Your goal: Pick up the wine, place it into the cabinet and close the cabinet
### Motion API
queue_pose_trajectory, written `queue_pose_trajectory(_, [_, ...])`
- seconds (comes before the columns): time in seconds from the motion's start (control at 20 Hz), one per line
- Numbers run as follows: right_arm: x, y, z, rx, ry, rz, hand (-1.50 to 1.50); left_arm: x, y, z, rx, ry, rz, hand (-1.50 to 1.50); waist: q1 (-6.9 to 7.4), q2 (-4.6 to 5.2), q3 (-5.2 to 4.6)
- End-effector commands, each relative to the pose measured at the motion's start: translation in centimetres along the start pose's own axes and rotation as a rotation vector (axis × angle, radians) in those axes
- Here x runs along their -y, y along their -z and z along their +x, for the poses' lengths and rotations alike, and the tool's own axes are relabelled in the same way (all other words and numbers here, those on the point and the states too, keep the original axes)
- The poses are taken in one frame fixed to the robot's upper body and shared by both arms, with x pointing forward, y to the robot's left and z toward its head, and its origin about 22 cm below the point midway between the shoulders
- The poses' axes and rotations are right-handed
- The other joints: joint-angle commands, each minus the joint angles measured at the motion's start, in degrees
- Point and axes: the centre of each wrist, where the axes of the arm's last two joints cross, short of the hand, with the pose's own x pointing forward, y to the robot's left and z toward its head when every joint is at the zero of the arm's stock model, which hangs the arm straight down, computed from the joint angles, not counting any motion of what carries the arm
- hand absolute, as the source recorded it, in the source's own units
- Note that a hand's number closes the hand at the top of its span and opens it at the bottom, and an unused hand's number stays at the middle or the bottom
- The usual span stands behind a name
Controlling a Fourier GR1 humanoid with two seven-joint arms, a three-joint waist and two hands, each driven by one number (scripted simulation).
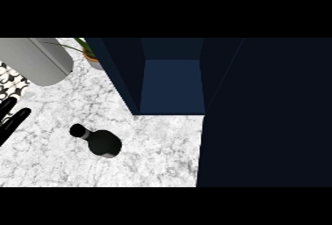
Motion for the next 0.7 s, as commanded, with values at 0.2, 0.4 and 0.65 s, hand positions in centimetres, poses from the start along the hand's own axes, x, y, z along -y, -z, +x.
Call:
queue_pose_trajectory(0.2, [-1.3,-2.8,5.6,0.035,-0.010,0.012,-1.50,-0.5,-1.5,3.3,-0.019,-0.012,0.005,-1.50,-0.12,0.07,-0.02])
queue_pose_trajectory(0.4, [-2.1,-3.1,5.9,0.060,0.007,-0.016,-1.50,1.1,-2.0,4.3,-0.022,-0.031,0.008,-1.50,-0.31,-0.03,-0.01])
queue_pose_trajectory(0.65, [-2.0,-3.2,6.8,0.056,-0.013,-0.016,-1.50,0.1,-2.9,5.7,0.006,-0.030,0.036,-1.50,-0.11,-0.04,-0.05])
